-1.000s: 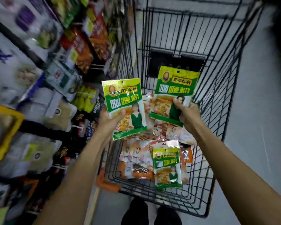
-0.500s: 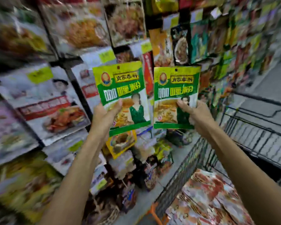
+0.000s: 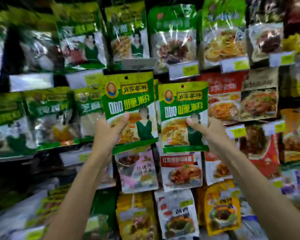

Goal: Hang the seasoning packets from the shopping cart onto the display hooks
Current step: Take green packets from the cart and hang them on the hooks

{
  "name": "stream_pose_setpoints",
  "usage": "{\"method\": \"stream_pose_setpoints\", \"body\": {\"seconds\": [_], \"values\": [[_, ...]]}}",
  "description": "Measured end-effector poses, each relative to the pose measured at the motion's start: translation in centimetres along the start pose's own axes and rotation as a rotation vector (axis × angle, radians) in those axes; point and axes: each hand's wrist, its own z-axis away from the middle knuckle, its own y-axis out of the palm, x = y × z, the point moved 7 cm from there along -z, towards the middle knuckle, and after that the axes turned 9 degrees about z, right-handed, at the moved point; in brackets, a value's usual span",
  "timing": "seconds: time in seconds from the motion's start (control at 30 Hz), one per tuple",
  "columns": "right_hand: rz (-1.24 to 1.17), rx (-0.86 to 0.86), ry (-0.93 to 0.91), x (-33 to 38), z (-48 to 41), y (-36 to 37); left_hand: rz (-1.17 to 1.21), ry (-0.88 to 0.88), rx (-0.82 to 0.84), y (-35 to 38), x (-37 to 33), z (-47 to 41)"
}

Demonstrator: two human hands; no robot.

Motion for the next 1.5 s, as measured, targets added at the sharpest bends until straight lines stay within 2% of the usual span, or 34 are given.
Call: {"method": "stream_pose_setpoints", "body": {"seconds": [0.17, 0.3, 0.53, 0.7, 0.83, 1.03, 1.23, 1.3, 1.37, 1.43, 1.5], "values": [[-0.024, 0.035, -0.001, 1.2, -2.8, 5.4, -0.015, 0.061, -0.089, -5.9, -1.6, -2.6], [-0.038, 0.090, 0.021, 1.7, -4.7, 8.1, 0.014, 0.017, -0.126, -8.2, -1.4, -3.8], [-0.141, 0.129, 0.103, 2.2, -7.8, 10.3, 0.055, 0.040, -0.120, -9.4, -1.5, -5.0], [-0.131, 0.167, 0.163, 1.3, -8.4, 11.1, 0.043, 0.033, -0.164, -9.9, -1.3, -5.6], [-0.142, 0.170, 0.209, 0.6, -8.5, 11.3, 0.043, 0.093, -0.172, -9.5, -1.0, -6.0], [-0.015, 0.070, 0.177, 0.8, -9.3, 11.6, 0.041, 0.125, -0.120, -7.7, -0.5, -6.0], [0.092, 0.047, 0.077, 0.3, -8.9, 10.9, 0.032, 0.090, -0.090, -6.4, 0.1, -5.6], [0.232, -0.032, 0.014, 0.1, -8.5, 9.7, 0.046, 0.083, -0.088, -6.1, 0.3, -5.3], [0.364, -0.197, -0.050, 0.2, -7.8, 7.8, 0.049, 0.078, -0.072, -5.6, 0.5, -4.9], [0.372, -0.352, -0.134, 1.0, -6.6, 6.1, 0.056, 0.062, -0.050, -4.9, 0.8, -4.6], [0.293, -0.323, -0.203, 2.0, -5.9, 6.2, 0.063, 0.016, -0.025, -3.7, 1.3, -4.2]]}}
